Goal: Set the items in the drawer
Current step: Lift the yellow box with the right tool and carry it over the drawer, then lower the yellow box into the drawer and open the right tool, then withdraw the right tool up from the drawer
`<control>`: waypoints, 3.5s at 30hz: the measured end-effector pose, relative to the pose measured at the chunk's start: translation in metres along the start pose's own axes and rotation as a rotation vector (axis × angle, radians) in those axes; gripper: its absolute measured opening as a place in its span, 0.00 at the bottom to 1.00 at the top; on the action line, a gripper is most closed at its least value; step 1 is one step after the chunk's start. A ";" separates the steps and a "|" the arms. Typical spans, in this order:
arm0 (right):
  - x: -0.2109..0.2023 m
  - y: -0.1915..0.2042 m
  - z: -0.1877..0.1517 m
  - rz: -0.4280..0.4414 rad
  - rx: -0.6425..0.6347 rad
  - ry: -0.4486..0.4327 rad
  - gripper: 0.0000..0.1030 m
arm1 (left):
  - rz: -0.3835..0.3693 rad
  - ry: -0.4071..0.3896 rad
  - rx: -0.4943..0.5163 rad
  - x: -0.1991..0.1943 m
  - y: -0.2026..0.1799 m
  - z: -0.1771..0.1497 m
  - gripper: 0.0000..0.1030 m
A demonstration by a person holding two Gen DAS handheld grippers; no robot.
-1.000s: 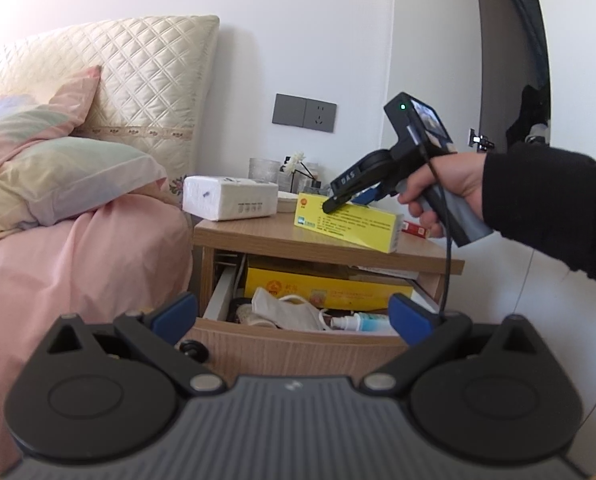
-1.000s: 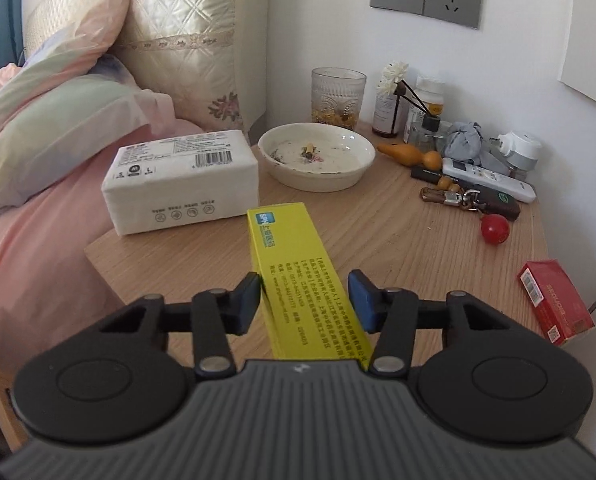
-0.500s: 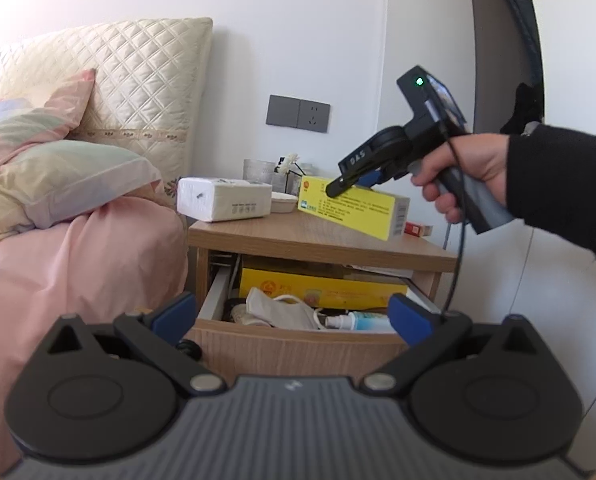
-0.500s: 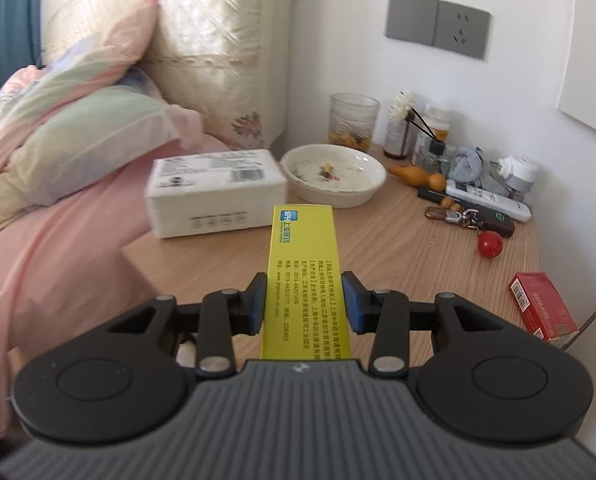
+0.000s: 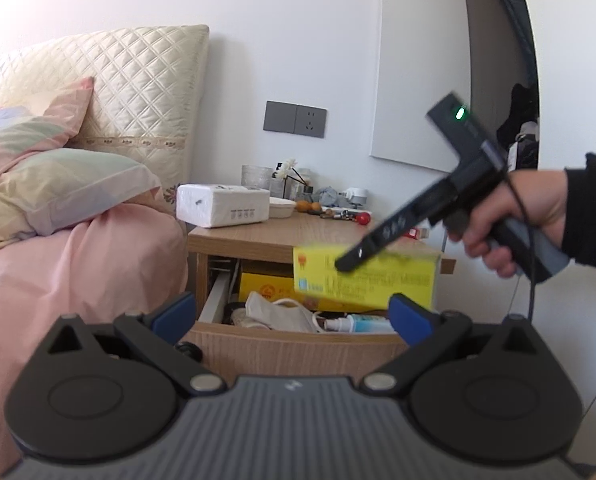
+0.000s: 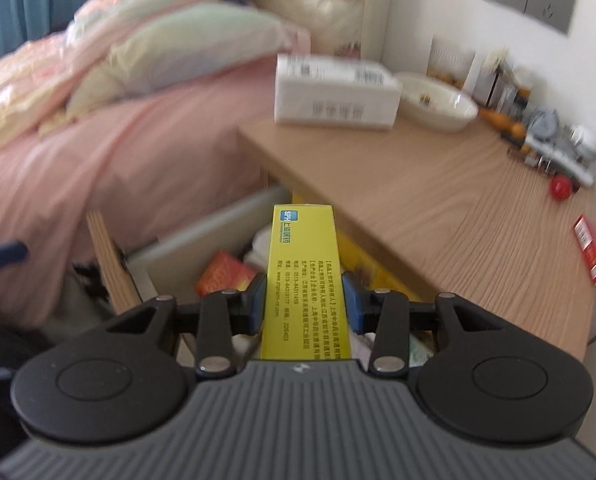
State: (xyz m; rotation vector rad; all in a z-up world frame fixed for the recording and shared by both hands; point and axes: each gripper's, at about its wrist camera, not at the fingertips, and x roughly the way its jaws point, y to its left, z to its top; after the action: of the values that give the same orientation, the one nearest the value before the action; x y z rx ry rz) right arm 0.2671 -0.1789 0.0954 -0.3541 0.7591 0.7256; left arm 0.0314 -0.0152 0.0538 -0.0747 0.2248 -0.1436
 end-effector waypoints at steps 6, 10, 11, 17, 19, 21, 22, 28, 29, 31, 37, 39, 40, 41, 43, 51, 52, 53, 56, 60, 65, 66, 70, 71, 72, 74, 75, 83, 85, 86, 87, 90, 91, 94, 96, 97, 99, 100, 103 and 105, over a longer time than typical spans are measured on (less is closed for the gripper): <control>0.037 -0.003 -0.013 -0.012 -0.020 0.063 0.41 | -0.003 0.004 0.002 0.002 0.002 0.000 1.00; 0.054 -0.007 -0.020 -0.015 -0.024 0.090 0.41 | -0.006 0.005 0.000 0.002 0.002 0.000 1.00; 0.057 -0.007 -0.021 -0.013 -0.023 0.096 0.41 | -0.007 0.006 -0.001 0.002 0.002 0.001 1.00; 0.072 -0.011 -0.026 0.006 -0.025 0.148 0.41 | -0.010 0.007 -0.001 0.003 0.002 0.000 1.00; 0.075 -0.012 -0.027 0.015 -0.027 0.163 0.41 | -0.010 0.009 -0.002 0.004 0.002 0.000 1.00; 0.077 -0.012 -0.028 0.022 -0.029 0.172 0.41 | -0.010 0.008 0.000 0.004 0.001 0.000 1.00; 0.077 -0.012 -0.029 0.025 -0.030 0.173 0.41 | -0.011 0.008 0.001 0.004 0.001 0.000 1.00; 0.078 -0.015 -0.029 0.039 0.003 0.163 0.42 | -0.009 0.007 0.000 0.004 0.001 0.000 1.00; 0.077 -0.015 -0.030 0.039 0.019 0.157 0.42 | -0.007 0.006 -0.002 0.004 0.002 0.000 1.00; 0.071 -0.016 -0.029 0.038 0.040 0.144 0.44 | -0.007 0.004 -0.002 0.004 0.001 0.000 1.00; 0.039 -0.014 -0.029 -0.017 0.090 0.072 0.82 | -0.005 0.002 0.006 0.003 0.000 -0.001 1.00; 0.026 -0.013 -0.030 -0.032 0.109 0.044 0.82 | -0.002 0.002 0.008 0.002 0.000 -0.001 1.00; 0.019 -0.014 -0.030 -0.032 0.124 0.033 0.82 | -0.001 0.002 0.008 0.002 0.001 -0.001 1.00; 0.012 -0.014 -0.031 -0.037 0.139 0.020 0.82 | 0.001 0.000 0.008 0.002 0.001 -0.001 1.00; -0.002 -0.014 -0.031 -0.061 0.165 -0.015 0.82 | 0.005 -0.003 0.009 0.001 0.002 -0.001 1.00; -0.059 0.000 -0.046 -0.184 0.239 -0.189 0.82 | 0.029 -0.016 -0.006 -0.007 0.008 0.000 1.00; -0.065 0.003 -0.051 -0.192 0.246 -0.209 0.82 | 0.030 -0.017 -0.006 -0.007 0.008 0.000 1.00; -0.073 0.005 -0.055 -0.201 0.259 -0.231 0.82 | 0.031 -0.017 -0.005 -0.008 0.008 0.000 1.00; -0.091 0.014 -0.069 -0.218 0.302 -0.283 0.82 | 0.030 -0.016 -0.001 -0.008 0.006 0.000 1.00; -0.113 0.032 -0.090 -0.247 0.307 -0.366 0.82 | 0.025 -0.017 0.010 -0.009 0.005 0.000 1.00; -0.127 0.052 -0.119 -0.246 0.355 -0.449 0.81 | 0.026 -0.016 0.011 -0.011 0.004 -0.001 1.00; -0.128 0.057 -0.125 -0.251 0.358 -0.464 0.81 | 0.027 -0.015 0.011 -0.010 0.004 -0.001 1.00; -0.128 0.075 -0.145 -0.259 0.365 -0.519 0.81 | 0.031 -0.015 0.014 -0.009 0.002 -0.002 1.00; -0.128 0.079 -0.151 -0.262 0.368 -0.536 0.81 | 0.028 -0.019 0.015 -0.010 0.002 -0.002 1.00; -0.129 0.083 -0.155 -0.269 0.374 -0.555 0.81 | 0.026 -0.022 0.016 -0.010 0.001 -0.003 1.00; -0.127 0.090 -0.164 -0.282 0.382 -0.582 0.81 | 0.022 -0.027 0.017 -0.010 -0.001 -0.003 1.00; -0.126 0.094 -0.168 -0.286 0.387 -0.590 0.81 | 0.026 -0.025 0.017 -0.010 -0.001 -0.003 1.00; -0.117 0.109 -0.192 -0.332 0.423 -0.650 0.81 | 0.040 -0.018 0.027 -0.011 -0.004 -0.007 1.00; -0.115 0.109 -0.196 -0.352 0.428 -0.660 0.81 | 0.041 -0.013 0.026 -0.010 -0.004 -0.007 1.00; -0.115 0.111 -0.199 -0.377 0.432 -0.673 0.81 | 0.042 -0.011 0.025 -0.009 -0.003 -0.007 1.00; -0.115 0.111 -0.201 -0.400 0.440 -0.680 0.81 | 0.042 -0.009 0.024 -0.009 -0.003 -0.007 1.00; -0.114 0.113 -0.205 -0.456 0.469 -0.694 0.81 | 0.042 -0.013 0.022 -0.010 -0.002 -0.007 1.00; -0.114 0.112 -0.206 -0.468 0.479 -0.693 0.81 | 0.040 -0.014 0.021 -0.010 -0.001 -0.007 1.00; -0.116 0.110 -0.210 -0.471 0.501 -0.706 0.81 | 0.041 -0.010 0.017 -0.009 0.000 -0.006 1.00; -0.116 0.111 -0.211 -0.473 0.503 -0.708 0.81 | 0.043 -0.007 0.014 -0.008 0.000 -0.006 1.00; -0.117 0.111 -0.212 -0.474 0.500 -0.709 0.81 | 0.044 -0.006 0.013 -0.008 0.000 -0.006 1.00; -0.118 0.113 -0.212 -0.480 0.487 -0.715 0.81 | 0.046 -0.005 0.013 -0.008 0.000 -0.006 1.00; -0.119 0.114 -0.212 -0.483 0.479 -0.718 0.81 | 0.046 -0.004 0.013 -0.009 0.000 -0.006 1.00; -0.121 0.116 -0.213 -0.493 0.467 -0.726 0.81 | 0.049 0.000 0.011 -0.008 0.001 -0.006 1.00; -0.122 0.116 -0.213 -0.496 0.463 -0.728 0.81 | 0.051 0.001 0.012 -0.008 0.002 -0.006 1.00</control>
State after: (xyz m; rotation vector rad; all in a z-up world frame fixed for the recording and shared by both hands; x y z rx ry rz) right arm 0.0179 -0.2674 0.0339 0.1518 0.1129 0.1584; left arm 0.0228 -0.0125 0.0494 -0.0568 0.2264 -0.0938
